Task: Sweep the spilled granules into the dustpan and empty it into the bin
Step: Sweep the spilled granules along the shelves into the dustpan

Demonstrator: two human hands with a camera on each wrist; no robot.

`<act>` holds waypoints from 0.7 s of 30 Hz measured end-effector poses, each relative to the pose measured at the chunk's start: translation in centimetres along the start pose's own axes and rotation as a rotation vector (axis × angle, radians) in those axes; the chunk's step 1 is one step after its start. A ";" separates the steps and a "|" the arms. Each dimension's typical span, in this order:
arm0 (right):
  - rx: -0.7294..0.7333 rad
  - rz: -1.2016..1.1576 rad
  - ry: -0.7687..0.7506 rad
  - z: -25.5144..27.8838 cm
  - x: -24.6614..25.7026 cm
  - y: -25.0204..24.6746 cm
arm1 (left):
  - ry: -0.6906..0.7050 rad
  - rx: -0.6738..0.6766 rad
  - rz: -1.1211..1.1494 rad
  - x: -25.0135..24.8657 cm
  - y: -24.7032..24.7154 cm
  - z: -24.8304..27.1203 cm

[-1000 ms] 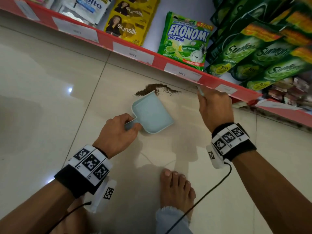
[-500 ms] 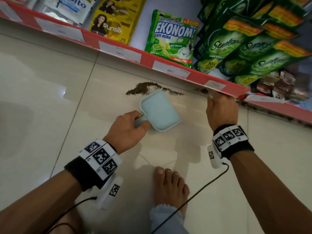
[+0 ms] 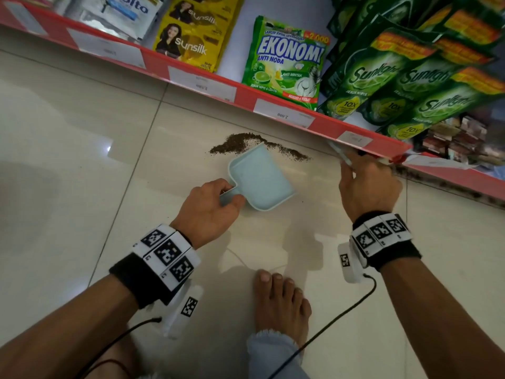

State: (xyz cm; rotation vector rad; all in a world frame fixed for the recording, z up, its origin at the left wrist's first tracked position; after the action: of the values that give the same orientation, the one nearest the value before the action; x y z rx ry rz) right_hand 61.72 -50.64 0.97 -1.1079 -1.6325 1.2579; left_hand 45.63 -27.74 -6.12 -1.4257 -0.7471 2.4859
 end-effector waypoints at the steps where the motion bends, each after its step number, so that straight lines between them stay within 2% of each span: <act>1: 0.045 -0.003 0.023 -0.1 -0.3 0.5 | -0.005 -0.001 0.010 0.1 -0.1 0.0; 3: 0.114 -0.080 -0.027 0.4 0.7 1.3 | -0.010 -0.005 0.017 0.3 -0.2 -0.1; 5: 0.162 -0.163 -0.156 1.7 3.7 1.4 | -0.006 -0.015 0.016 0.3 -0.4 -0.1; 8: 0.099 -0.174 -0.325 3.3 7.6 0.0 | -0.013 -0.023 0.014 0.6 -0.7 -0.2; 10: 0.018 -0.200 -0.305 2.7 7.8 -1.1 | -0.017 -0.029 -0.004 0.8 -1.0 -0.2; 13: -0.036 -0.195 -0.176 0.4 5.4 -1.1 | -0.018 -0.041 0.010 1.1 -1.5 -0.1; 16: 0.039 -0.109 -0.050 -1.2 3.5 0.3 | -0.009 -0.047 0.022 1.3 -1.9 0.1; 18: 0.137 -0.117 -0.075 -0.7 4.1 1.5 | -0.005 -0.049 0.020 1.3 -2.2 0.2; 21: 0.230 -0.266 -0.233 1.9 7.0 2.1 | -0.005 -0.055 0.020 1.6 -2.5 0.5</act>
State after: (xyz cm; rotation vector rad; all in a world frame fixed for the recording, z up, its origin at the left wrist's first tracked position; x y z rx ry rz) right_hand 58.14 -44.25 -0.95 -0.5998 -1.6881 1.3924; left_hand 44.16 -25.10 -5.90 -1.4526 -0.8122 2.5036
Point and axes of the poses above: each hand's wrist, its own z-axis away from the middle knuckle, its own y-axis out of the palm, x = y × z, the point moved 7 cm from there along -z, towards the middle knuckle, and after that the axes turned 3 degrees about -z, right-handed, at the moved point
